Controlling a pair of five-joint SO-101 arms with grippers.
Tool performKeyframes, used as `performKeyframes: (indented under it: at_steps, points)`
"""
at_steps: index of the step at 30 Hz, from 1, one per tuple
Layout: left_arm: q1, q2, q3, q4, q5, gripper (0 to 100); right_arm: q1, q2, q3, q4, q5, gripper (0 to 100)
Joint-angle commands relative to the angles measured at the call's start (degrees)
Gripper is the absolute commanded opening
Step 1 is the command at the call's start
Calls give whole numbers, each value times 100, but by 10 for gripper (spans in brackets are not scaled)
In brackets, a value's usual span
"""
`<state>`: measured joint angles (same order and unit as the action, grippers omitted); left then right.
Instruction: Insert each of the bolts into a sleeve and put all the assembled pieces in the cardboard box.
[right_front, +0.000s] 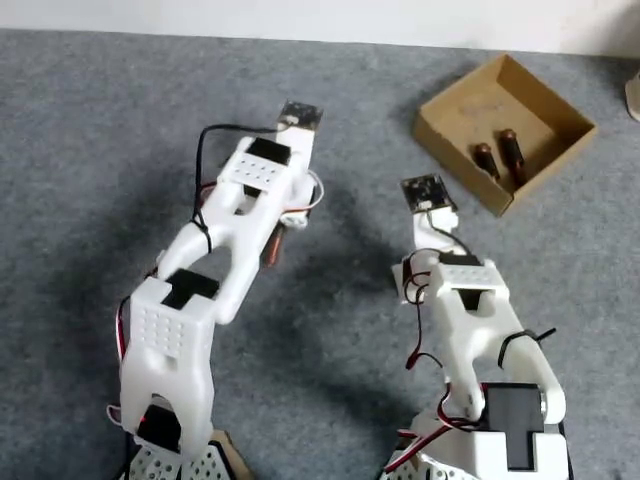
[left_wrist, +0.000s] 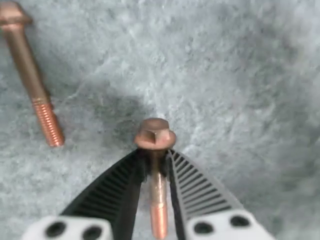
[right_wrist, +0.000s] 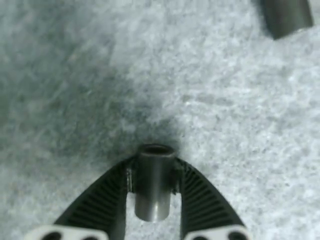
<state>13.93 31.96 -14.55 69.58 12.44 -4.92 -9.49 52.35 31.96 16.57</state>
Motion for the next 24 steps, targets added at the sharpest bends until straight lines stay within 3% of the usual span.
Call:
performKeyframes:
  at_steps: [1, 4, 10, 17, 21, 24]
  points:
    - [110, -453, -31, -211, 290, 5, 4, -180, -4, -189, -97, 7]
    - [119, -497, 136, -360, 396, 5, 4, -382, 101, -242, -97, 7]
    - [119, -505, 470, -1020, 519, 5, -189, -1763, 1587, -1437, -70, 7]
    - [171, -681, 541, -1081, 738, 4, -330, -2668, 2633, -2316, -62, 6]
    - [286, -1332, 1270, -1275, 738, 4, -338, -2738, 2774, -2870, -70, 6]
    - [435, -1965, 2237, -1987, 730, 4, -338, -2738, 2774, -2888, -79, 6]
